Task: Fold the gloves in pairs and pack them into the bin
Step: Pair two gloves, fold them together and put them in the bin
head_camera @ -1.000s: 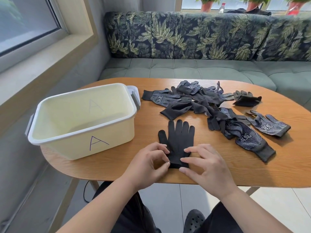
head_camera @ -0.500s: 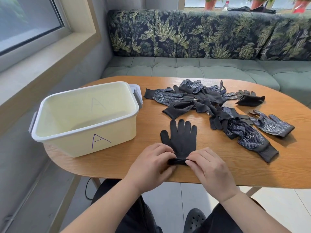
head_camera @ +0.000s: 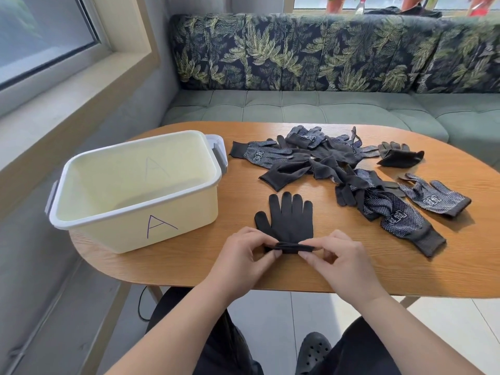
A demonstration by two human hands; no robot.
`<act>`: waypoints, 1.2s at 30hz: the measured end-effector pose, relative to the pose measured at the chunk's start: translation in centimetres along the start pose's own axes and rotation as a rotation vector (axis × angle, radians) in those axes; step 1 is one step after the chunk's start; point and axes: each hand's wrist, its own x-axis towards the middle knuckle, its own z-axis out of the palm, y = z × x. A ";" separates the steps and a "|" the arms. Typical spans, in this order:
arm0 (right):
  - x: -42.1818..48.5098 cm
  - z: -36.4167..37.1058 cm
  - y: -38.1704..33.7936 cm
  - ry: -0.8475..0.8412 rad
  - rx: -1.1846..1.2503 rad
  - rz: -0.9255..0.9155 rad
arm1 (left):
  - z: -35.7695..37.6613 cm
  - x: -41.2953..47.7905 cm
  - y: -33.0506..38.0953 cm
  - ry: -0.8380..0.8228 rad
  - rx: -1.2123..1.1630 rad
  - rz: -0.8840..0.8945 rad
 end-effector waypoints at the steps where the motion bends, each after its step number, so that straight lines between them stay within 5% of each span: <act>1: 0.1 0.0 -0.1 0.009 0.023 0.042 | 0.1 0.0 0.1 0.017 -0.014 -0.026; 8: 0.5 0.0 -0.6 -0.009 0.107 0.139 | 0.4 0.1 0.1 0.047 -0.051 -0.117; 27: -0.6 1.3 0.3 0.171 -0.384 -0.252 | 2.2 -0.2 -1.1 0.108 0.443 0.276; 36: -0.7 1.2 0.3 0.101 -0.398 -0.229 | 1.9 -0.1 -1.2 0.088 0.453 0.230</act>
